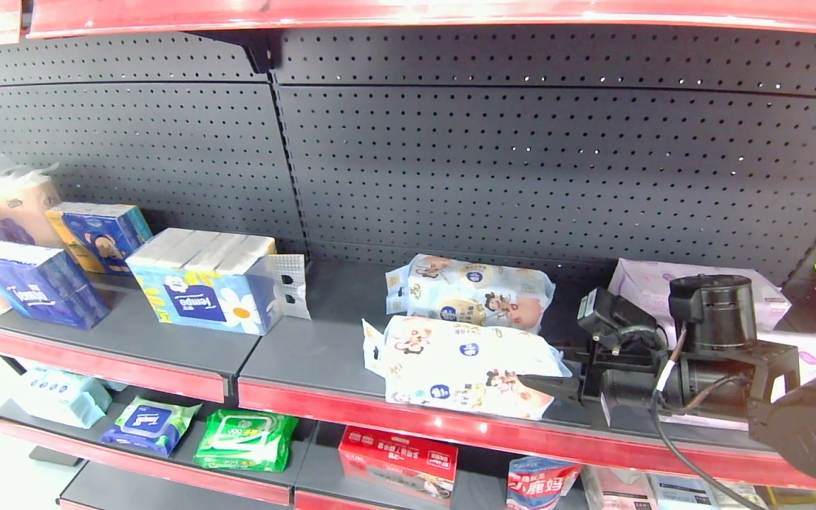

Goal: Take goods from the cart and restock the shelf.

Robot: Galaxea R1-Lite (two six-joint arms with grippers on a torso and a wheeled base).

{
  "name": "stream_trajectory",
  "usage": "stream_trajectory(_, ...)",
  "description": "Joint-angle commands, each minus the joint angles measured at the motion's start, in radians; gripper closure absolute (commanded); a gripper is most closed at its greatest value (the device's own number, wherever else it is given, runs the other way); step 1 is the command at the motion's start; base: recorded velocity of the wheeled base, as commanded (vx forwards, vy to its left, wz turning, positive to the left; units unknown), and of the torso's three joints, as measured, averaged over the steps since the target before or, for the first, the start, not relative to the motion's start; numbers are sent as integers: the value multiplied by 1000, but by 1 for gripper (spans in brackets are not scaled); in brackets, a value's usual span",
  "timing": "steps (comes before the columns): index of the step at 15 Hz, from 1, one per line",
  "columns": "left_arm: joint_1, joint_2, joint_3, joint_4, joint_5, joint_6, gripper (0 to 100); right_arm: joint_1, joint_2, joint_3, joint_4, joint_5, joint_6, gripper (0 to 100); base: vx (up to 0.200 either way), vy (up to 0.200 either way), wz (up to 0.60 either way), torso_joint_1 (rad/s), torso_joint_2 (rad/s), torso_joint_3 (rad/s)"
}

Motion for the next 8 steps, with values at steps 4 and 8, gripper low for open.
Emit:
stream_trajectory(4,2,1,0,0,0,0,0,6,6,-2,1,1,4,100,0,0,0,0,0,0)
stream_trajectory(8,2,1,0,0,0,0,0,6,8,3,1,-1,1,0,0,0,0,0,0,0)
